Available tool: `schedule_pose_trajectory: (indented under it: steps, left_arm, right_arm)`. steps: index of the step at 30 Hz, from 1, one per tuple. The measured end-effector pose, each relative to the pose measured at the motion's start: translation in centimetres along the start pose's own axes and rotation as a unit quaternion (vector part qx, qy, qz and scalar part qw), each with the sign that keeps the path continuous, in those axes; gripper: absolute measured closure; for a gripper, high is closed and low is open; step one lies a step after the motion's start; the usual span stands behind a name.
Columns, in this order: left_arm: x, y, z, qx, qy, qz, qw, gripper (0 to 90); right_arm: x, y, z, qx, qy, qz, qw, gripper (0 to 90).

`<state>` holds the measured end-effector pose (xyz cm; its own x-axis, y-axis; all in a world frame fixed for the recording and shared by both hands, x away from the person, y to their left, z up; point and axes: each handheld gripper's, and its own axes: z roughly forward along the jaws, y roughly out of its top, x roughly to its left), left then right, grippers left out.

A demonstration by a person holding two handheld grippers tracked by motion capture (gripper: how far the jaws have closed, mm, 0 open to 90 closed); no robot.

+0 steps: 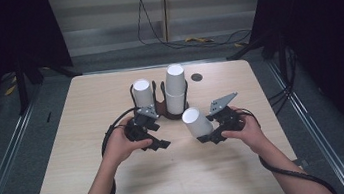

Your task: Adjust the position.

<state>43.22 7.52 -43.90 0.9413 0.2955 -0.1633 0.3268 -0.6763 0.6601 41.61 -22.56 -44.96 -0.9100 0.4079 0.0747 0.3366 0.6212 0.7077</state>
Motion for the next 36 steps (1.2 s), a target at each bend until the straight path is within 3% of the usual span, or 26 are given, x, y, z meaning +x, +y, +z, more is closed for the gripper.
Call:
schedule_pose_trajectory:
  steps: [3, 5, 8, 12, 13, 14, 18, 20, 25, 26, 27, 33, 34, 36]
  left_arm:
    - [0.2, -0.4, 0.2, -0.001, -0.005, -0.002, 1.0000, 18.7]
    - [0.5, -0.5, -0.2, 0.014, 0.000, 0.004, 0.9999, 18.7]
    - [0.8, -0.8, -0.7, -0.009, -0.001, -0.009, 0.9999, 18.7]
    - [1.1, -1.2, -0.9, 0.006, 0.010, -0.005, 0.9999, 18.7]
    - [1.0, -1.4, -0.8, 0.006, 0.021, -0.013, 0.9997, 18.7]
    - [1.2, -1.4, -0.9, 0.017, 0.019, 0.001, 0.9997, 18.7]
    - [1.2, -1.5, -1.4, -0.010, 0.010, -0.012, 0.9998, 18.7]
    - [1.1, -1.4, -1.6, -0.011, 0.011, -0.010, 0.9998, 18.7]
    - [0.9, -1.3, -1.5, 0.009, 0.022, 0.008, 0.9997, 18.7]
    - [0.8, -1.3, -1.3, -0.002, 0.018, -0.002, 0.9998, 18.7]
    - [0.9, -1.3, -1.4, 0.003, 0.012, 0.004, 0.9999, 18.7]
    - [0.8, -1.5, -1.0, 0.006, 0.012, -0.004, 0.9999, 18.4]
    - [0.9, -1.5, -1.0, 0.014, 0.012, 0.005, 0.9998, 18.4]
    - [0.8, -1.6, -0.9, 0.009, 0.011, 0.003, 0.9999, 18.3]
  right_arm:
    - [0.1, 0.3, 0.2, 0.009, 0.004, -0.003, 0.9999, 21.2]
    - [0.2, 0.5, 0.3, 0.019, 0.003, -0.006, 0.9998, 21.2]
    - [0.3, 0.7, 0.2, 0.022, 0.003, -0.011, 0.9997, 21.2]
    - [0.3, 1.1, 0.2, 0.036, 0.004, -0.018, 0.9992, 21.2]
    - [0.3, 1.2, 0.2, 0.038, 0.001, -0.017, 0.9991, 21.2]
    - [0.2, 1.3, 0.2, 0.043, -0.001, -0.023, 0.9988, 21.2]
    - [0.2, 1.8, 0.1, 0.053, -0.003, -0.030, 0.9981, 21.2]
    - [0.2, 2.1, 0.1, 0.060, -0.006, -0.031, 0.9977, 21.2]
    - [0.2, 2.8, 0.2, 0.082, -0.011, -0.042, 0.9957, 21.2]
    - [0.2, 2.9, 0.2, 0.086, -0.010, -0.044, 0.9953, 21.2]
    - [0.1, 3.1, 0.2, 0.087, -0.011, -0.047, 0.9951, 21.2]
    - [0.0, 3.9, 0.4, 0.097, -0.010, -0.059, 0.9934, 21.2]
    - [0.0, 4.0, 0.4, 0.100, -0.010, -0.059, 0.9932, 21.2]
    - [-0.1, 4.1, 0.5, 0.108, -0.011, -0.062, 0.9921, 21.2]
